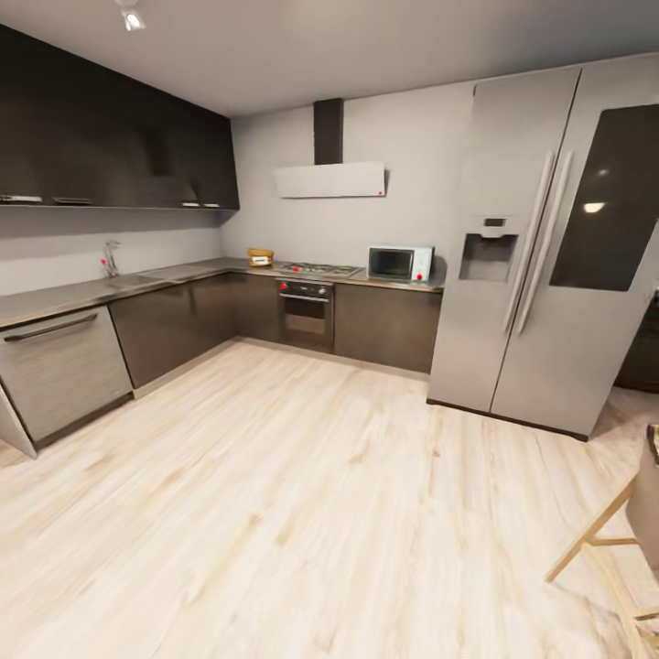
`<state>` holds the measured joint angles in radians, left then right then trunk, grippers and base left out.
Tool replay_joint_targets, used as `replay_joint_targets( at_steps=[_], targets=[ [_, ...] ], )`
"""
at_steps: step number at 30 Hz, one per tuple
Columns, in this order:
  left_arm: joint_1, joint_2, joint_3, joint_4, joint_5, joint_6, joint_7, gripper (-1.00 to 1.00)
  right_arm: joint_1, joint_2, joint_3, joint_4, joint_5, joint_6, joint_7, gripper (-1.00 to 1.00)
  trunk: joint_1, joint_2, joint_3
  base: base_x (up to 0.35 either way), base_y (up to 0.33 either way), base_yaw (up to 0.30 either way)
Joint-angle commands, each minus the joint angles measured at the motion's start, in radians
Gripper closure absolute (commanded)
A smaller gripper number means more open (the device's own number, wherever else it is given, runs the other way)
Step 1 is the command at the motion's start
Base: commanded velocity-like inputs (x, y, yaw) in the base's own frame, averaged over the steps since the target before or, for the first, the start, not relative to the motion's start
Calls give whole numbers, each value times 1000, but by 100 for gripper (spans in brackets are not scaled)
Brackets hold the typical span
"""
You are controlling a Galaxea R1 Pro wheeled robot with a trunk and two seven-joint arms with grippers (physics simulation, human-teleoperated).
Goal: In the kitchen, take the popcorn bag from the countertop, put it into the microwave, and heat it until the popcorn is cooked so the cooked popcorn ends up inside the bag.
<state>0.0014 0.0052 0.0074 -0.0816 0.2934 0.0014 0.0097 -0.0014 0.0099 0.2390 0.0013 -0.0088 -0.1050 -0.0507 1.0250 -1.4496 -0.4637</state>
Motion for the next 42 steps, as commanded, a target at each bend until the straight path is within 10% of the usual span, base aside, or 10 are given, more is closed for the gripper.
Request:
replay_joint_targets(
  at_steps=[1,9,15,42],
  targets=[
    [0,0,0,-1,4,0,1,-100,0,0,6,0,-1,-2,-5,-100,0,0,-1,0,0,-289],
    [0,-2,2,-1,4,0,1,-100,0,0,-1,3,-10,-4,-4,-100,0,0,-1,0,0,-290],
    [0,-3,1,-2,4,0,1,-100,0,-2,-50,5,-96,-6,-3,-100,0,0,-1,0,0,-290],
    [0,-3,-3,8,5,2,-1,-100,0,-1,-50,4,-100,-10,-11,-100,0,0,-1,264,5,-26]
  ],
)
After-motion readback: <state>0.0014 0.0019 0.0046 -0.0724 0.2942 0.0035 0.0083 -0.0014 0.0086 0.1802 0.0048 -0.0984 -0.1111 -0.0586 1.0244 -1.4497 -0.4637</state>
